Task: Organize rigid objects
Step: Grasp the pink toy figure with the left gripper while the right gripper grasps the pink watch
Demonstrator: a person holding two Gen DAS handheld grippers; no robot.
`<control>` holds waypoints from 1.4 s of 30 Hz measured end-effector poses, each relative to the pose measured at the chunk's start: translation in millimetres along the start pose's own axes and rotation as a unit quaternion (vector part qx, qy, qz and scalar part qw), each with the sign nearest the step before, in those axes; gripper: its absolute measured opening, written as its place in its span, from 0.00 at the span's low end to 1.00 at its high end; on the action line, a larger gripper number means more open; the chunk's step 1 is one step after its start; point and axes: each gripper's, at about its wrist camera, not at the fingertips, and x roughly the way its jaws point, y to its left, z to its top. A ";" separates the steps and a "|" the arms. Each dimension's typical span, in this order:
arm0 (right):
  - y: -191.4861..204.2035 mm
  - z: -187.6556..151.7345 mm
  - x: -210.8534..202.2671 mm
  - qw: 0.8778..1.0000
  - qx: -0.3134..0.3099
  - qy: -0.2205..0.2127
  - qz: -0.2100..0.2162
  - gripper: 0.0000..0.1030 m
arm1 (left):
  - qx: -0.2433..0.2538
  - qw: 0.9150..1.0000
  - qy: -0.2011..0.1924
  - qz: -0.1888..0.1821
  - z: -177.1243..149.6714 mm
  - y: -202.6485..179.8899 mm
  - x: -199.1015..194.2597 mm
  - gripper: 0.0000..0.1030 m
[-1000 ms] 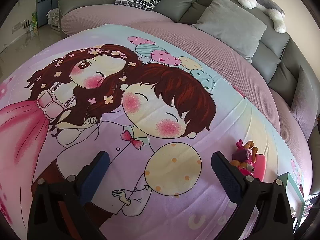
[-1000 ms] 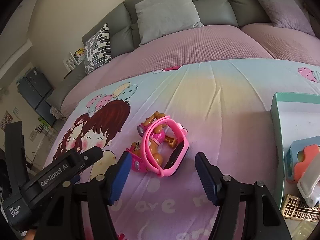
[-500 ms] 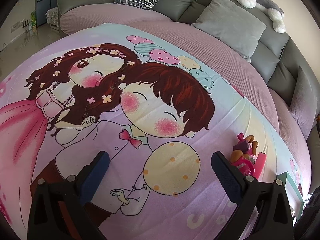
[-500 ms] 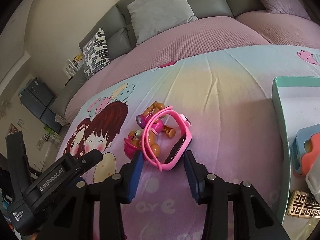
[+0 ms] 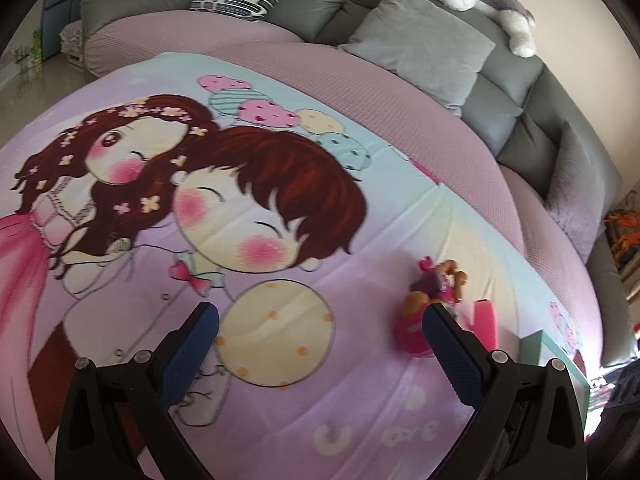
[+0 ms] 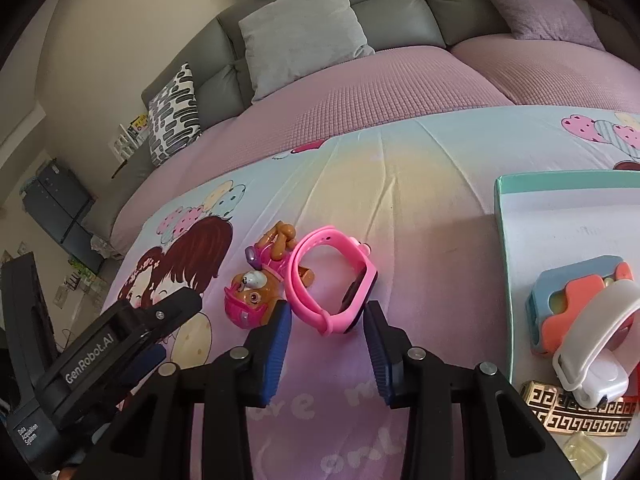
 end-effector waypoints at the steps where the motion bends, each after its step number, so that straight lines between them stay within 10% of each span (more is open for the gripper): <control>1: 0.3 0.1 -0.7 1.000 -0.002 0.002 -0.003 0.39 | 0.003 1.000 0.001 -0.004 -0.7 -2.6 0.3 0.99; 18: -0.1 -2.9 -14.3 1.000 -0.007 0.009 -0.018 0.38 | 0.021 0.998 0.020 -0.049 -9.8 -28.5 16.6 0.98; 22: -2.0 -4.2 -16.5 1.000 -0.007 0.011 -0.018 0.38 | 0.032 0.998 0.022 -0.049 -10.3 -34.4 19.9 0.88; 29: -0.6 -3.6 -15.7 1.000 -0.011 0.013 -0.020 0.38 | 0.029 0.995 0.032 -0.088 -10.9 -35.3 21.2 0.36; 42: -6.0 -1.2 -18.2 1.000 0.005 0.012 -0.016 0.37 | 0.024 0.993 0.031 -0.109 -11.1 -36.4 14.5 0.34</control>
